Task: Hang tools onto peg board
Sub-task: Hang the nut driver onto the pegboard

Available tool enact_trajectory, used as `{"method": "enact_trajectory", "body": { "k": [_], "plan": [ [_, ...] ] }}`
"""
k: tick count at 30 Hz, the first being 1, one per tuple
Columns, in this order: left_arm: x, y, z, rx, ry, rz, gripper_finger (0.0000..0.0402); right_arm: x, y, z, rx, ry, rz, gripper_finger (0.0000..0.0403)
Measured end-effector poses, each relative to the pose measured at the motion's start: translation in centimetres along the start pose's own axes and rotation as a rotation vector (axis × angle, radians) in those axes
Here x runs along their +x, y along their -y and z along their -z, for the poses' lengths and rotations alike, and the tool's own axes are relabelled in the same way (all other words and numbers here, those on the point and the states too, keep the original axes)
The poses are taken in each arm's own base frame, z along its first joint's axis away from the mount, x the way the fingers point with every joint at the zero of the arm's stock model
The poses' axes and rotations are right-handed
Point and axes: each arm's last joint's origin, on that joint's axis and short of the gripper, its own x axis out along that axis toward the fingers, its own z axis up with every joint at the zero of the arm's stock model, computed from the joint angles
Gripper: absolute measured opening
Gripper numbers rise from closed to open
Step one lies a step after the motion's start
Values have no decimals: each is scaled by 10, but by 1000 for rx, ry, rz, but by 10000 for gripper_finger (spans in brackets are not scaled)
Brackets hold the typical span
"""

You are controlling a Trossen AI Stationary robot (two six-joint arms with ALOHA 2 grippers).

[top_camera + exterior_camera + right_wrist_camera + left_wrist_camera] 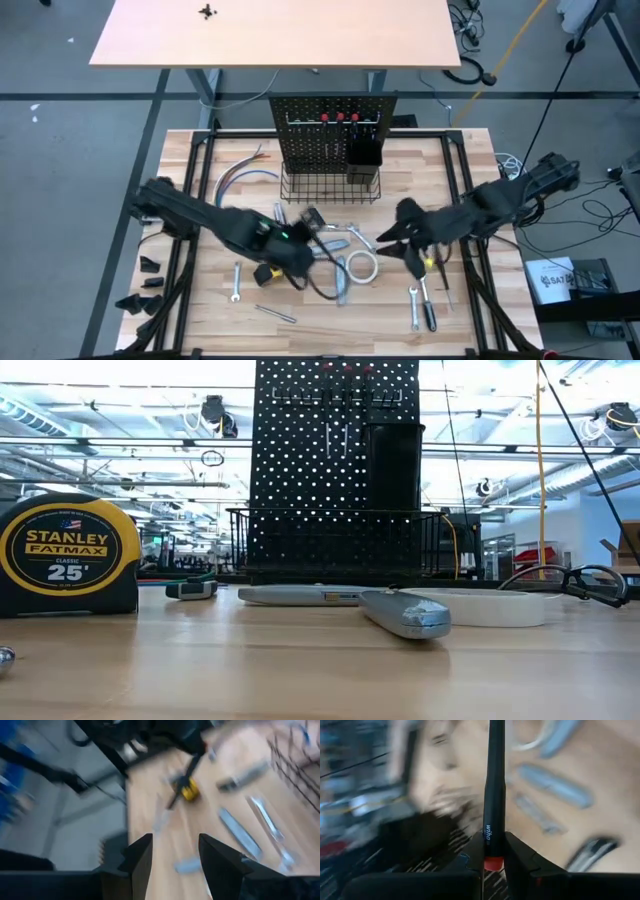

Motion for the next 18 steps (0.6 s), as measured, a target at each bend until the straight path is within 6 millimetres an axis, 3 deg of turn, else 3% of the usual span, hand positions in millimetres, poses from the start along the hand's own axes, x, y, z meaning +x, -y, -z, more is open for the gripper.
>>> {"method": "enact_trajectory", "body": {
  "k": [5, 11, 18],
  "plan": [
    [-50, -19, 29, -108, -37, -257, 41, -24, -8, -27, -13, 239, -168, 155],
    [-95, -37, 59, -350, 21, -478, 41, -37, -10, -46, -257, 445, -198, 155],
    [-141, -54, 79, -757, 395, -555, 41, -29, -3, -61, -585, 581, -14, 155]
  ]
}}
